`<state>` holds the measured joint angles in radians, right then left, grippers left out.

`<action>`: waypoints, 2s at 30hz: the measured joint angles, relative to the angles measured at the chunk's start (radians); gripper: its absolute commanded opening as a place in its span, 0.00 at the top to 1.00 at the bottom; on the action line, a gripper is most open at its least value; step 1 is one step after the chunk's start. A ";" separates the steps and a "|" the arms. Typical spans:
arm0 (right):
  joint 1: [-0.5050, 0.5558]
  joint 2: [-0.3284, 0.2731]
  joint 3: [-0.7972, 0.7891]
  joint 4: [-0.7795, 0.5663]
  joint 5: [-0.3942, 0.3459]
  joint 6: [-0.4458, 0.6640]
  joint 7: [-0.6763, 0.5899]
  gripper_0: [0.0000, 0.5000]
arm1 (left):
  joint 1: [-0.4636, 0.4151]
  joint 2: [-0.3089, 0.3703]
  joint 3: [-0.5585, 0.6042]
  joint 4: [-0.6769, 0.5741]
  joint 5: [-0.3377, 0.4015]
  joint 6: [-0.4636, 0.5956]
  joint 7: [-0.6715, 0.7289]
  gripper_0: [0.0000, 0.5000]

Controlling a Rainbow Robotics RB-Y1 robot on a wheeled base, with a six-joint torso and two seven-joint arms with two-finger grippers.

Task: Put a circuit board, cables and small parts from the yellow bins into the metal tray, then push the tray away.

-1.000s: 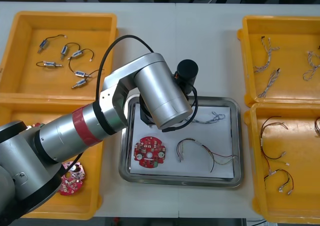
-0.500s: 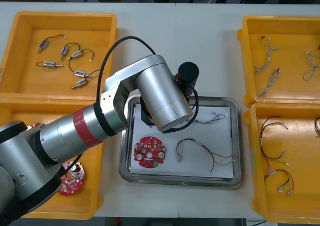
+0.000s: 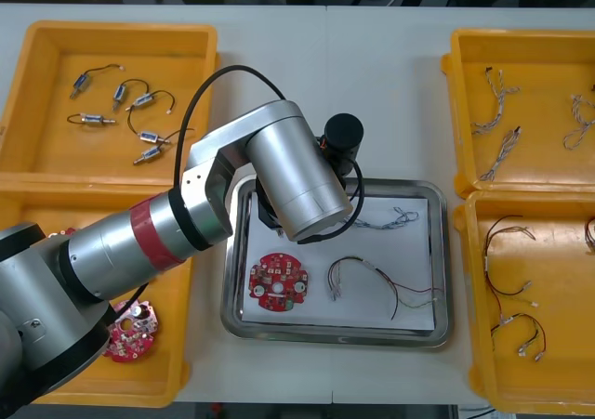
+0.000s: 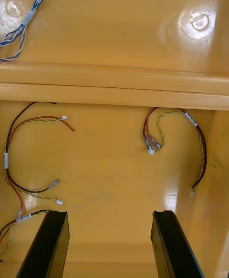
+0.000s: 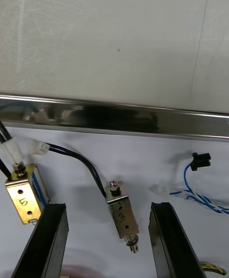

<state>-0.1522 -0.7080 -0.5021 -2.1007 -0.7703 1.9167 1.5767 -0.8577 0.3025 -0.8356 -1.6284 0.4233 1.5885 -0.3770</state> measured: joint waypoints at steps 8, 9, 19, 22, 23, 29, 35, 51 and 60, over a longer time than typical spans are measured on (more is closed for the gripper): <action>0.000 -0.006 0.006 -0.045 -0.060 0.000 0.000 0.00 | -0.001 0.067 0.035 -0.066 0.068 0.039 0.000 0.00; 0.000 -0.012 0.011 -0.054 -0.079 0.000 0.000 0.00 | -0.002 0.076 0.047 -0.077 0.087 0.057 0.000 0.00; 0.001 -0.134 0.139 -0.216 -0.190 0.000 -0.001 0.00 | -0.046 0.186 0.171 -0.199 0.242 0.192 0.000 0.00; 0.000 -0.158 0.184 -0.275 -0.203 0.000 -0.001 0.00 | -0.051 0.226 0.217 -0.240 0.295 0.221 0.000 0.00; 0.000 -0.164 0.202 -0.296 -0.204 0.000 -0.001 0.00 | -0.051 0.242 0.234 -0.251 0.316 0.227 0.000 0.00; -0.039 -0.183 0.347 -0.384 -0.214 0.000 -0.001 0.00 | -0.051 0.346 0.306 -0.300 0.444 0.264 0.000 0.00; -0.158 -0.184 0.563 -0.425 -0.216 0.000 -0.001 0.00 | -0.051 0.448 0.346 -0.323 0.542 0.316 -0.001 0.00; -0.492 -0.119 1.105 -0.370 -0.187 -0.019 -0.001 0.00 | -0.044 0.628 0.476 -0.345 0.720 0.323 -0.154 0.00; -0.586 0.006 1.258 -0.216 -0.143 -0.061 0.000 0.00 | 0.120 0.665 0.673 -0.488 0.730 0.324 -0.191 0.00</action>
<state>-0.7381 -0.7016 0.7561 -2.3168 -0.9129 1.8554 1.5766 -0.7382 0.9677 -0.1626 -2.1160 1.1536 1.9130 -0.5681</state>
